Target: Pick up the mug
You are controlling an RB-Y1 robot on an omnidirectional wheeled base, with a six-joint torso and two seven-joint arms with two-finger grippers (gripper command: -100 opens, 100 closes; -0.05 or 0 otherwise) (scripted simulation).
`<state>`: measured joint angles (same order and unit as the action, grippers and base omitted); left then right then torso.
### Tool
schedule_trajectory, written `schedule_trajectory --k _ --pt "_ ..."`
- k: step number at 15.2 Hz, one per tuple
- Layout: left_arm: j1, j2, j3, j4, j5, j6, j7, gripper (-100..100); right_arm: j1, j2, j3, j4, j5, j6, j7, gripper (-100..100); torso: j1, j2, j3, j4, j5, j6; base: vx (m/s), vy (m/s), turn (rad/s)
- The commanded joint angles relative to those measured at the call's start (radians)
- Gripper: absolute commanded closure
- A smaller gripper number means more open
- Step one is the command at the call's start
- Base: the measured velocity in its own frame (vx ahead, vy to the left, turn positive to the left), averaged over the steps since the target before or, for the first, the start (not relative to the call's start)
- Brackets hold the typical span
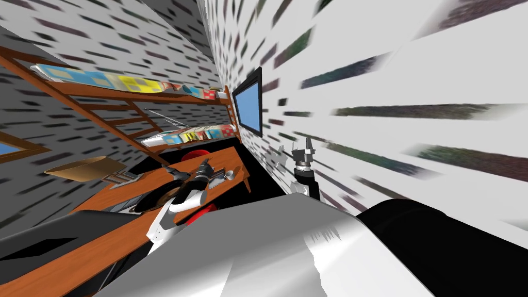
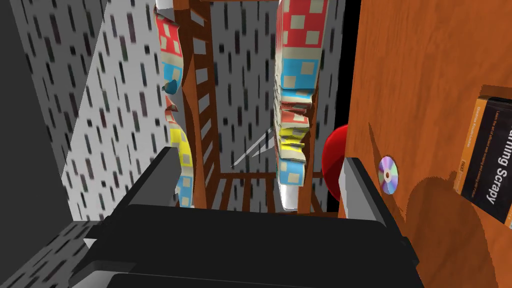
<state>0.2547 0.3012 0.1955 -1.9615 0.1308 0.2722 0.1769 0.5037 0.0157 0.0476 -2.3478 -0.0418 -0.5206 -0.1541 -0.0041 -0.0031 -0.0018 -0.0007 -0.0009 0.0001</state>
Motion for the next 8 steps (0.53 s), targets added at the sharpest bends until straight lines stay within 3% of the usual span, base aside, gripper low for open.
schedule_trajectory --k 1,2,4,5,7,8 --pt "-0.006 0.009 0.005 0.019 0.009 0.039 0.008 -100 0.000 0.000 0.000 0.000 0.000 0.000 0.000 0 0.000 0.000 0.000 0.000 0.000 0.000 0.032 -0.042 -0.005" --pt "-0.025 0.019 0.016 0.054 0.025 0.070 0.024 -100 0.000 0.000 0.000 0.000 0.000 0.000 0.000 0 0.000 0.000 0.000 0.000 0.000 0.000 0.037 -0.039 -0.021" --pt "-0.025 0.019 0.016 0.057 0.025 0.095 0.024 -100 0.000 0.000 0.000 0.000 0.000 0.000 0.000 0 0.001 0.000 0.000 0.000 0.000 0.000 0.034 -0.036 -0.020" --pt "-0.044 0.029 0.027 0.096 0.040 0.125 0.040 -100 0.000 0.000 0.000 0.000 0.000 0.000 0.000 0 0.001 0.000 0.000 0.000 0.000 0.000 0.034 -0.039 -0.020" --pt "-0.044 0.029 0.027 0.096 0.040 0.153 0.040 -100 0.000 0.000 0.000 0.000 0.000 0.000 0.000 0 0.001 0.000 0.000 0.000 0.000 0.000 0.035 -0.037 -0.019" --pt "-0.064 0.037 0.037 0.136 0.056 0.185 0.057 -100 0.000 0.000 0.000 0.000 0.000 0.000 0.000 0 0.001 0.000 0.000 0.000 0.000 0.000 0.034 -0.043 -0.025"
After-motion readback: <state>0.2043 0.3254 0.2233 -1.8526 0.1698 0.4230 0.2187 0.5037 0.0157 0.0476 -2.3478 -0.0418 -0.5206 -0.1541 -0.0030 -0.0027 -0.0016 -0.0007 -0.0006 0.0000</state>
